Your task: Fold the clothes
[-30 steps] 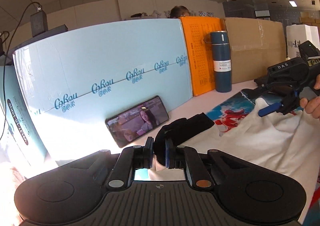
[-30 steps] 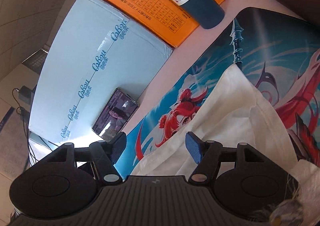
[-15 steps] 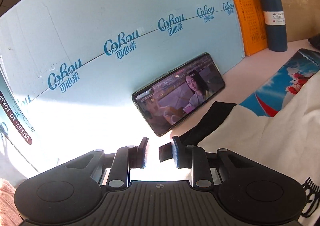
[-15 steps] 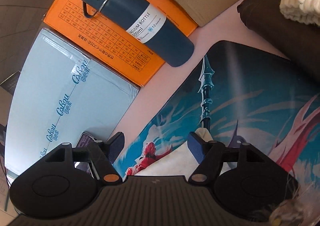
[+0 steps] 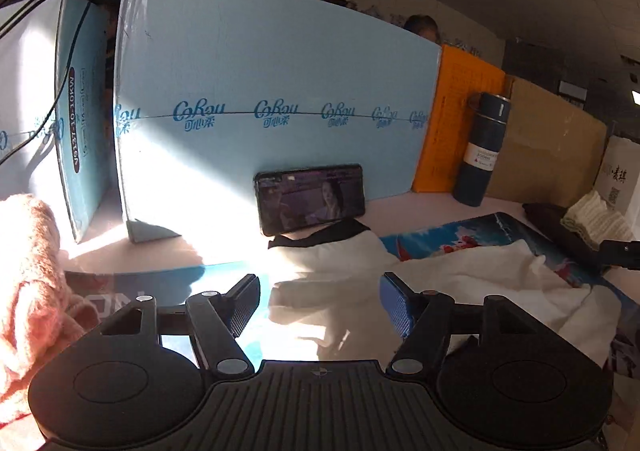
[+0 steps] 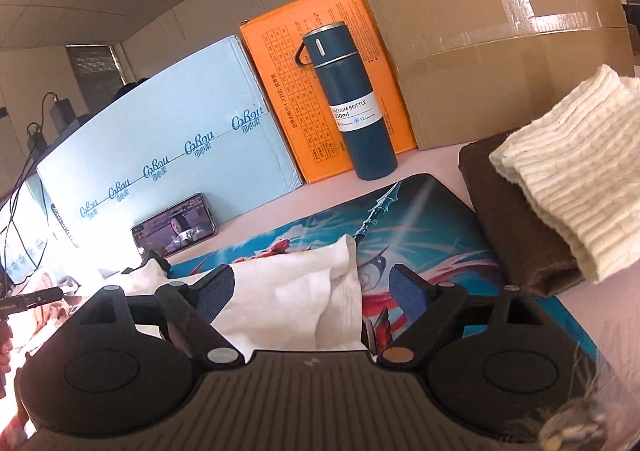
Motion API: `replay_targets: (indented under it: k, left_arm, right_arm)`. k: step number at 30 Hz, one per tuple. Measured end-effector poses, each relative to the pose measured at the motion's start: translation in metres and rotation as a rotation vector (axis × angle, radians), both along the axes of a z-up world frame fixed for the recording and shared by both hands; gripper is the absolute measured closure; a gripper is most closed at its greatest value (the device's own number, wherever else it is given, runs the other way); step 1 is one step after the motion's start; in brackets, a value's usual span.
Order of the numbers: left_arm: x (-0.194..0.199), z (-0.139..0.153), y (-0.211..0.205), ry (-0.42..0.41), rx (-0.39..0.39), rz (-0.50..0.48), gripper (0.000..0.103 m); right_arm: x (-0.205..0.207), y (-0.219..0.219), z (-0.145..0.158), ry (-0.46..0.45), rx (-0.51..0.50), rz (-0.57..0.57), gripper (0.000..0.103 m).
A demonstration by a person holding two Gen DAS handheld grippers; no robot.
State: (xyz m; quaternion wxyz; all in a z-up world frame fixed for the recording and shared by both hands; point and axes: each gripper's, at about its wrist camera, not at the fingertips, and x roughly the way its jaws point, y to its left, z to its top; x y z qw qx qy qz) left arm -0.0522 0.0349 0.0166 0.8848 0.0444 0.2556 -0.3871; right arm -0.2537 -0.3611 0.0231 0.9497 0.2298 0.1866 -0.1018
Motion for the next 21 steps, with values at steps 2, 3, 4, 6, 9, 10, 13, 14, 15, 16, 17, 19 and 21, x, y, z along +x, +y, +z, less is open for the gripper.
replay_targets:
  k: [2, 3, 4, 6, 9, 10, 13, 14, 15, 16, 17, 19, 21]
  left_arm:
    - [-0.016, -0.013, -0.013, 0.026, 0.075, -0.058, 0.036]
    - [-0.021, -0.019, -0.019, 0.030, 0.117, -0.075, 0.036]
    - [-0.023, -0.025, -0.025, 0.036, 0.149, -0.083, 0.036]
    - [-0.027, -0.034, -0.031, 0.026, 0.185, -0.093, 0.038]
    - [-0.034, -0.037, -0.030, -0.015, 0.184, -0.107, 0.061]
    - [-0.038, -0.037, -0.029, -0.027, 0.181, -0.113, 0.066]
    - [-0.050, -0.034, -0.025, -0.069, 0.166, -0.138, 0.089]
    - [-0.054, -0.032, -0.023, -0.077, 0.153, -0.149, 0.091]
    - [-0.059, -0.029, -0.020, -0.096, 0.138, -0.150, 0.091]
    - [-0.065, -0.025, -0.018, -0.119, 0.120, -0.147, 0.091]
    - [-0.072, -0.021, -0.015, -0.141, 0.102, -0.144, 0.091]
    - [-0.087, -0.010, -0.011, -0.199, 0.070, -0.138, 0.092]
    - [-0.106, 0.001, -0.007, -0.278, 0.046, -0.143, 0.092]
  right_arm:
    - [-0.010, 0.000, -0.005, 0.010, 0.010, -0.009, 0.018]
    - [-0.014, -0.001, -0.007, 0.019, 0.013, -0.020, 0.018]
    - [-0.016, -0.001, -0.009, 0.031, 0.005, -0.028, 0.018]
    - [-0.019, 0.000, -0.013, 0.058, -0.024, -0.034, 0.018]
    - [-0.017, 0.003, -0.022, 0.126, -0.086, -0.026, 0.018]
    - [-0.016, 0.004, -0.026, 0.150, -0.106, -0.023, 0.019]
    - [-0.015, 0.007, -0.033, 0.182, -0.140, -0.016, 0.022]
    - [-0.017, 0.010, -0.033, 0.176, -0.148, -0.007, 0.031]
    - [-0.020, 0.012, -0.033, 0.170, -0.154, 0.003, 0.039]
    - [-0.022, 0.015, -0.034, 0.164, -0.160, 0.013, 0.054]
    - [-0.024, 0.018, -0.034, 0.158, -0.167, 0.023, 0.063]
    - [-0.030, 0.023, -0.034, 0.143, -0.189, 0.026, 0.074]
    - [-0.039, 0.026, -0.031, 0.107, -0.206, 0.011, 0.083]
